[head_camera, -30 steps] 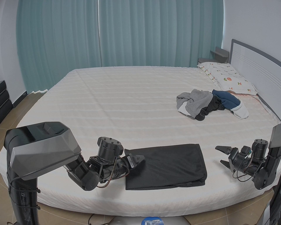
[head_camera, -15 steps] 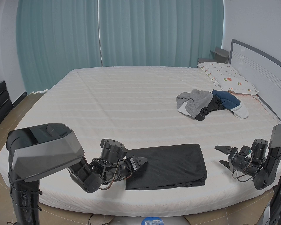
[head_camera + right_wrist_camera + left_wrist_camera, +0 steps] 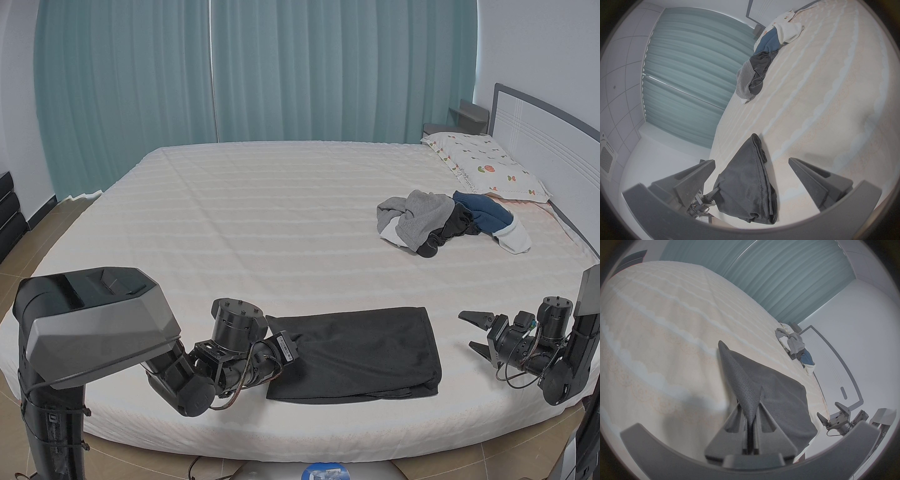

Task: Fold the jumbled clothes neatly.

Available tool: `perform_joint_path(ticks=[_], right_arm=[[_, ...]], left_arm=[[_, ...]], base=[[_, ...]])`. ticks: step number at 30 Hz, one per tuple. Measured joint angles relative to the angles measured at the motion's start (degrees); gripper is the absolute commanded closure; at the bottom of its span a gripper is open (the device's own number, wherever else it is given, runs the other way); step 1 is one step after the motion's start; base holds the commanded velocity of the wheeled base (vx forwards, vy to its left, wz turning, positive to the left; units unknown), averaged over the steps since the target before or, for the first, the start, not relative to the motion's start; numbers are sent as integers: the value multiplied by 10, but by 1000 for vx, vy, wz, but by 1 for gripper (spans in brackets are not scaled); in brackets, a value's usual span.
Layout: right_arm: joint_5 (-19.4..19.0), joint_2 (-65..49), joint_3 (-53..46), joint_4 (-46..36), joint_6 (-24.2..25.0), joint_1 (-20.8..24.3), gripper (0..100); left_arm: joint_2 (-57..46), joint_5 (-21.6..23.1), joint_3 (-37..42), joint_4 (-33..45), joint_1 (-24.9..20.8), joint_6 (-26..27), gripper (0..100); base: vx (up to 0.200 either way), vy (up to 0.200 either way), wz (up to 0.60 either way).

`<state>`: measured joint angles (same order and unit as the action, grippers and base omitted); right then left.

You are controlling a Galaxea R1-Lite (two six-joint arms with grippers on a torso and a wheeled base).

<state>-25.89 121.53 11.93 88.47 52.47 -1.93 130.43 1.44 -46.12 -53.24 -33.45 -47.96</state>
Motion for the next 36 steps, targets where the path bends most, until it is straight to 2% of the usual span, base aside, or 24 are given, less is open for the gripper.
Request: perform_joint_path(ticks=[12, 36], right_arm=[[0, 1, -1, 0, 0, 0, 0], [0, 3, -11, 5, -1, 13, 0]], left_arm=[[-1, -18, 6, -1, -3, -5, 100], [-3, -21, 14, -3, 6, -5, 100]], base=[[0, 0, 0], [0, 200, 0]])
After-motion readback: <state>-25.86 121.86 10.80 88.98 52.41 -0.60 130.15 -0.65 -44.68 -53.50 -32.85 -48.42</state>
